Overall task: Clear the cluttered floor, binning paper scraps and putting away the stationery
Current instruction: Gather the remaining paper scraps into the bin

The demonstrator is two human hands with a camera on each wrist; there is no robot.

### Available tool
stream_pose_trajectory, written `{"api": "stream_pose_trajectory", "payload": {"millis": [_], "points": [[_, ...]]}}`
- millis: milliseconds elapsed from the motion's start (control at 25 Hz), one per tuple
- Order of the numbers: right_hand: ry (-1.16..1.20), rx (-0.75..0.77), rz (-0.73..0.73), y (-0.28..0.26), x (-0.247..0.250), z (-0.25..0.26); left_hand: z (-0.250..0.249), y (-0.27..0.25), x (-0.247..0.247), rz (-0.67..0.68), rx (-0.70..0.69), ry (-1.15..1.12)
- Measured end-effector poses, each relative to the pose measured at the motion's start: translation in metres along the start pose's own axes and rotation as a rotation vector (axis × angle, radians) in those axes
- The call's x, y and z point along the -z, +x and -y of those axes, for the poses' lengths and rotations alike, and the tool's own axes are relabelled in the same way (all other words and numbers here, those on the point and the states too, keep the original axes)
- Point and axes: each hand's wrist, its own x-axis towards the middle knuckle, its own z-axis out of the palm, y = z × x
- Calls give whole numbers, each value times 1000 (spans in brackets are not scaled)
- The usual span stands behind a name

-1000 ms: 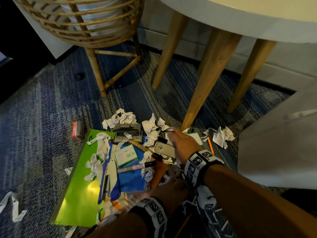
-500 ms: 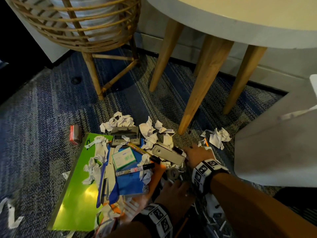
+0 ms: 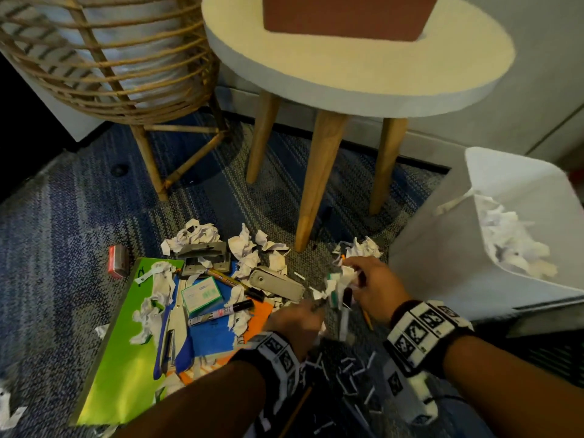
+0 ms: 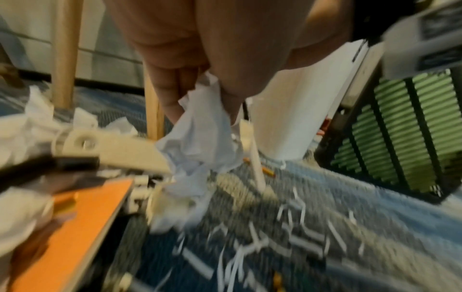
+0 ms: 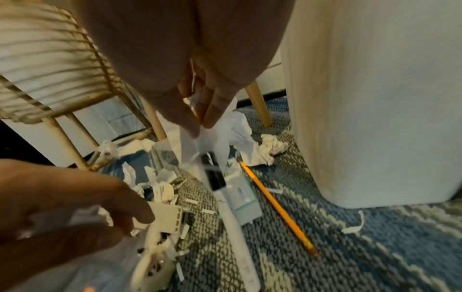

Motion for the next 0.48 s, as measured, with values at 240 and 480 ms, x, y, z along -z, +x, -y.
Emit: {"api": "stream_pose_trajectory", "payload": {"millis": [240,480], "points": [[162,99,-218,-72,94,16,-40,16,75,-149,71,-93],[373,14,-645,-111,189,-11,-99,32,169,-616,56,-516]]}}
